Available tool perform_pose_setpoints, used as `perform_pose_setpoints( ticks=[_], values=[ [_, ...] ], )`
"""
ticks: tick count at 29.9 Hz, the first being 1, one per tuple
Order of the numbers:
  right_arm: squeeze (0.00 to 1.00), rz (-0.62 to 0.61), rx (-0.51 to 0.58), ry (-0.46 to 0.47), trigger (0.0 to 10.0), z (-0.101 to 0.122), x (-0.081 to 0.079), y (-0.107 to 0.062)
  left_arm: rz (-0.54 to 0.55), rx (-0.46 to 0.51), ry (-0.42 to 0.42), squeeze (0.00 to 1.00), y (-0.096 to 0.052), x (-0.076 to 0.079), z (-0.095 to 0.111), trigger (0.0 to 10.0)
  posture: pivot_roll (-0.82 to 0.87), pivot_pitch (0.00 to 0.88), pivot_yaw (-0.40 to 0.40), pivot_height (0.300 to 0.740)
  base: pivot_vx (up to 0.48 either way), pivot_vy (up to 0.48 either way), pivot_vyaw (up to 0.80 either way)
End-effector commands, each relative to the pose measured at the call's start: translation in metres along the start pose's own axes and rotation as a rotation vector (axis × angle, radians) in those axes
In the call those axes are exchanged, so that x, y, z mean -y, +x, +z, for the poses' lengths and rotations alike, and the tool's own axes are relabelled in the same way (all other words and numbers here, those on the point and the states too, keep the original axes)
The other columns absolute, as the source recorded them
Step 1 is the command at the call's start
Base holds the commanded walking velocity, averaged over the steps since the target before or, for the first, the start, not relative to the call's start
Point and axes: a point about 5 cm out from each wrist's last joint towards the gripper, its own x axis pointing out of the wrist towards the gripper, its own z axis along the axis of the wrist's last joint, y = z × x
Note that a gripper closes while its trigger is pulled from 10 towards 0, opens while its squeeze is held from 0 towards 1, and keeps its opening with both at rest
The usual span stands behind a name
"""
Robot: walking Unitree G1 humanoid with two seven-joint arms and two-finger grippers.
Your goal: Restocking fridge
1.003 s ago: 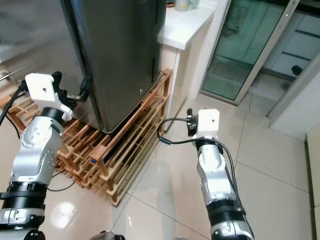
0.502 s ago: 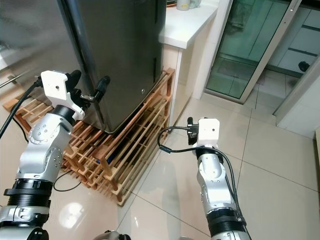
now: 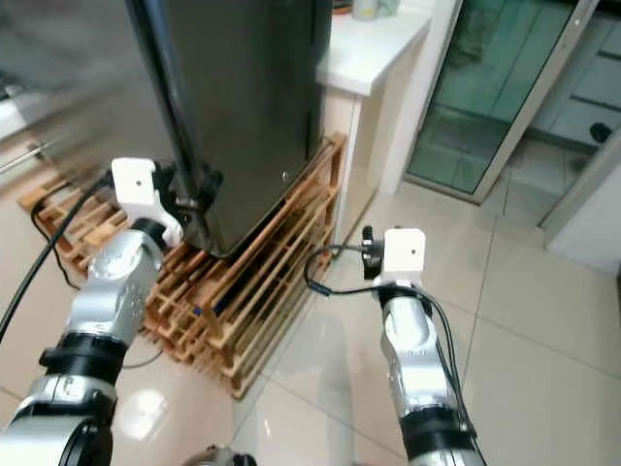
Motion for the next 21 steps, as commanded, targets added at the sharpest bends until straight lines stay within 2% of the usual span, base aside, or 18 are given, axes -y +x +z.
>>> perform_pose_setpoints(
  ticks=[1,6,10,17,21],
  values=[
    [0.0,0.015,0.017,0.014,10.0,0.004,-0.001,-0.002,-0.036,0.047,-0.007,0.0,0.015,0.014,0.017,10.0,-0.13,0.0,0.054,0.74,0.0,0.0,0.0],
    [0.0,-0.014,0.011,0.009,10.0,0.003,0.006,-0.005,-0.093,0.102,0.012,0.0,0.023,0.024,0.036,10.0,-0.14,0.0,0.063,0.74,0.0,0.0,0.0],
    [0.0,-0.013,0.004,0.009,10.0,0.001,0.006,-0.007,-0.104,0.111,0.011,0.0,0.023,0.026,0.038,10.0,-0.14,0.0,0.064,0.74,0.0,0.0,0.0],
    [0.0,0.006,-0.016,0.012,10.0,-0.003,0.001,-0.007,-0.153,0.103,0.008,0.0,0.017,0.038,0.032,10.0,-0.12,0.0,0.056,0.74,0.0,0.0,0.0],
    [0.0,0.009,-0.017,0.011,10.0,-0.003,0.001,-0.006,-0.17,0.106,-0.029,0.0,0.017,0.044,0.036,10.0,-0.12,0.0,0.054,0.74,0.0,0.0,0.0]
  ],
)
